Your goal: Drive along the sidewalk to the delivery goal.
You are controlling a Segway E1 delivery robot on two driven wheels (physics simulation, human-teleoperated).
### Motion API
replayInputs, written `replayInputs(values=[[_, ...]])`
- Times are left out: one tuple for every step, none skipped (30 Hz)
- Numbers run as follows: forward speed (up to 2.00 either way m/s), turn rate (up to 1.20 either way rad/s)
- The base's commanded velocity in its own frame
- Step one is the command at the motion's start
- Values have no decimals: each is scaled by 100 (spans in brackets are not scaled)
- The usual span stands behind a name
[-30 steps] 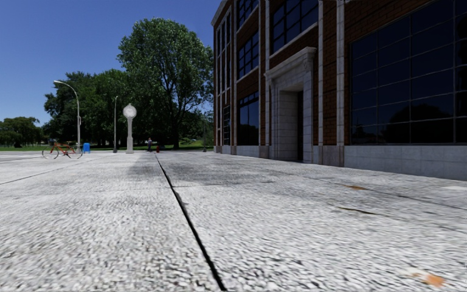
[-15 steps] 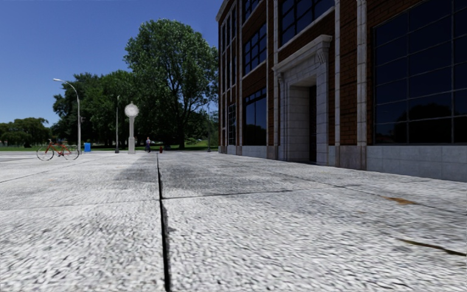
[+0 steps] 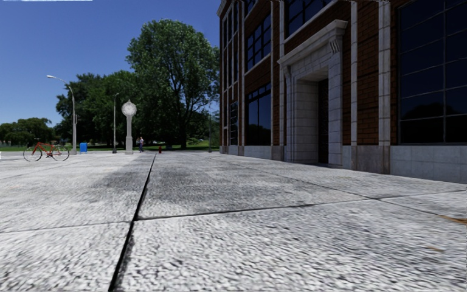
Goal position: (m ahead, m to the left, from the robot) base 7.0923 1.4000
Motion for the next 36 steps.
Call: replayInputs(values=[[200, 25], [200, 25], [200, 25], [200, 25], [200, 16], [200, 3], [200, 0], [200, 0], [200, 0], [200, 0], [200, 0], [200, 0], [200, 0], [200, 3], [200, 10], [200, 15], [200, 19], [200, 19], [200, 23], [200, 28], [200, 34], [200, 34], [200, 37], [200, 43], [200, 46], [200, 47], [200, 47], [200, 47], [200, 48], [200, 49], [200, 49], [200, 50], [200, 50], [200, 49], [200, 25], [200, 25]])
